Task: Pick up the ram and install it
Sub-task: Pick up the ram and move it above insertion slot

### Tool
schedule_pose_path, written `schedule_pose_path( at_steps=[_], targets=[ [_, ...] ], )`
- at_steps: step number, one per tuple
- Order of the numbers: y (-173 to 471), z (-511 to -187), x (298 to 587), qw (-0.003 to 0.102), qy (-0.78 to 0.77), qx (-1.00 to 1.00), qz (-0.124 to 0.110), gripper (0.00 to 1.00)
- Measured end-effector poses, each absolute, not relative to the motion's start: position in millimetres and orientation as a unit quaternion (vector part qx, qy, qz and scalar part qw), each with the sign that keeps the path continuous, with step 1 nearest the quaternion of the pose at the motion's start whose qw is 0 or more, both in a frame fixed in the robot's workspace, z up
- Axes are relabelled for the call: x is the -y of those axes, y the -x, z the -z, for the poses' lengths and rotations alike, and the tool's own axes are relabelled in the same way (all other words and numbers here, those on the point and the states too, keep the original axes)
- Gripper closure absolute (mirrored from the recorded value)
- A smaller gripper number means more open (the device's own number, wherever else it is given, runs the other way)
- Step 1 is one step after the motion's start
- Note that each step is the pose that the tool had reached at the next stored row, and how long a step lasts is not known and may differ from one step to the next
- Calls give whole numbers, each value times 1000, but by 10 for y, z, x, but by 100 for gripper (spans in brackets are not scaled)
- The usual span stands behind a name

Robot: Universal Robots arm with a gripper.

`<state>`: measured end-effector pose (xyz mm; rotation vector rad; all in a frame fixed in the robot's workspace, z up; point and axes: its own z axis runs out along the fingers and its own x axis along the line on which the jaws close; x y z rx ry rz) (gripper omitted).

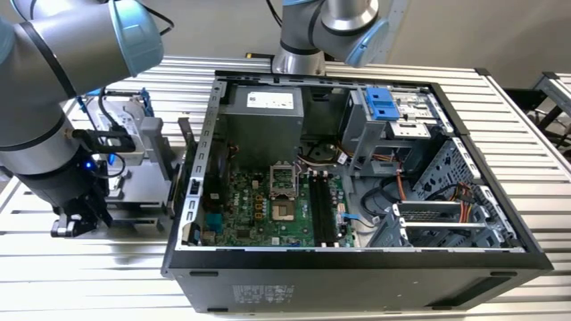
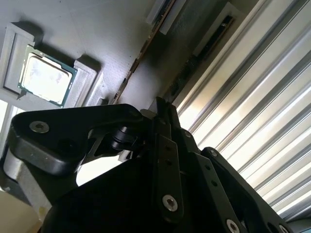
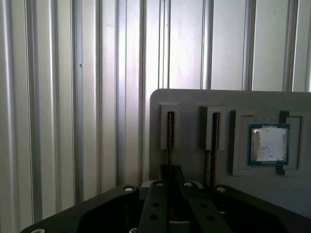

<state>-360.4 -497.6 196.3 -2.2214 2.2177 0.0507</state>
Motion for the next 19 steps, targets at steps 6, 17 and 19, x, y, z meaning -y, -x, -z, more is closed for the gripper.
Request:
schedule_pose_path(
  at_steps=[6, 17, 19],
  targets=[
    [3604, -1963, 4976, 1, 706, -708, -16, 100],
    [3605, -2077, 4976, 1, 706, -708, -16, 100],
    [3605, -2110, 4976, 1, 706, -708, -16, 100]
  ],
)
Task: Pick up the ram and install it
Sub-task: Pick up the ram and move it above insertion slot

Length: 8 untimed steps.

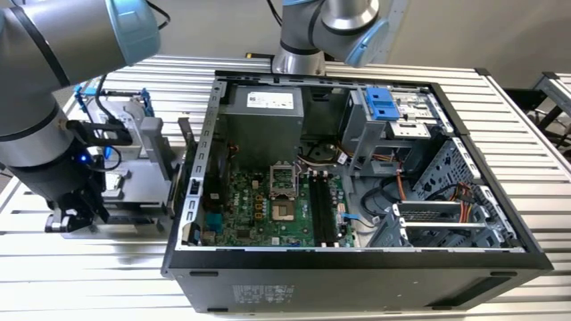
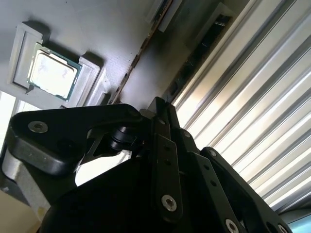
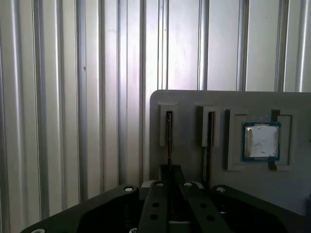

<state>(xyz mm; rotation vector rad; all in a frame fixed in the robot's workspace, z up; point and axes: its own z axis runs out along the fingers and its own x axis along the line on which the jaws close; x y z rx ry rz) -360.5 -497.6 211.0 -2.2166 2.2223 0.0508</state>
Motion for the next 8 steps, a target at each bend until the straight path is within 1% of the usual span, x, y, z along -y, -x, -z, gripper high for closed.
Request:
schedule_pose_path(
  at_steps=[8],
  targets=[
    [3605, -2233, 4976, 1, 706, -708, -16, 100]
  ],
)
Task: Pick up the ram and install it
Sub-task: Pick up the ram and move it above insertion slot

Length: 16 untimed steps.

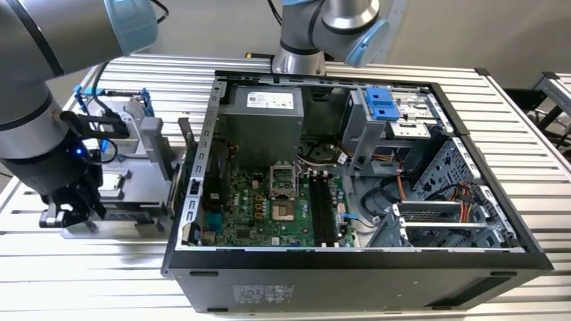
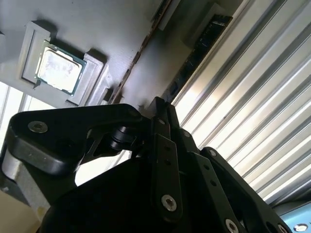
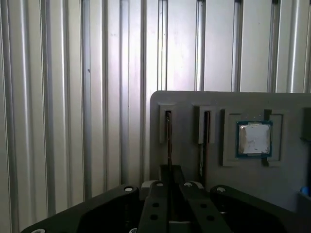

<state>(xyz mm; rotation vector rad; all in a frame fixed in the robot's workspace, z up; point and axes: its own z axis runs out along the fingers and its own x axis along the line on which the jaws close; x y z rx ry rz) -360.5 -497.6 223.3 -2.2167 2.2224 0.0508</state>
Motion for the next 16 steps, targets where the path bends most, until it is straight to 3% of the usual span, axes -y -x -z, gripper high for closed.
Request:
schedule_pose_path(
  at_steps=[16],
  targets=[
    [3605, -2816, 4976, 1, 706, -708, -16, 100]
  ],
)
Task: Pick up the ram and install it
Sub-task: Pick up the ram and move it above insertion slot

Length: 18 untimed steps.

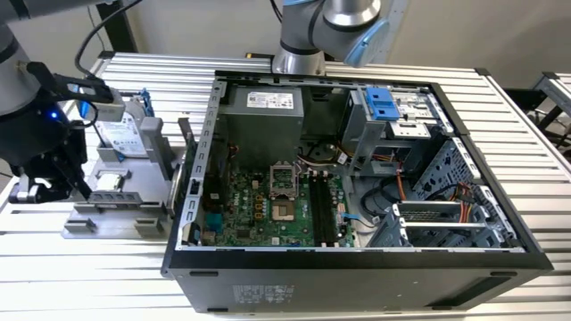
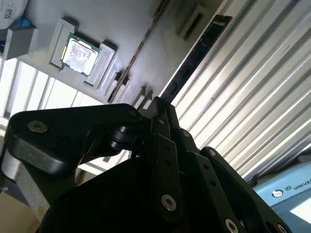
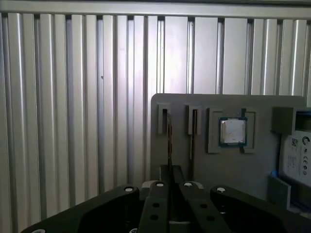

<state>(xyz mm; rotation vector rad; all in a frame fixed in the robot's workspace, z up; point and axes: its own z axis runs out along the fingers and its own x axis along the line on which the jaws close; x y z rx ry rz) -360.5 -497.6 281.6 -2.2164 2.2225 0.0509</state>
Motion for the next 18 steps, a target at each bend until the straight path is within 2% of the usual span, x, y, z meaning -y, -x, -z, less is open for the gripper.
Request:
schedule_pose_path(
  at_steps=[5, 18],
  targets=[
    [3605, -3028, 4976, 1, 706, -708, -16, 100],
    [3605, -3263, 4976, 1, 706, -708, -16, 100]
  ],
)
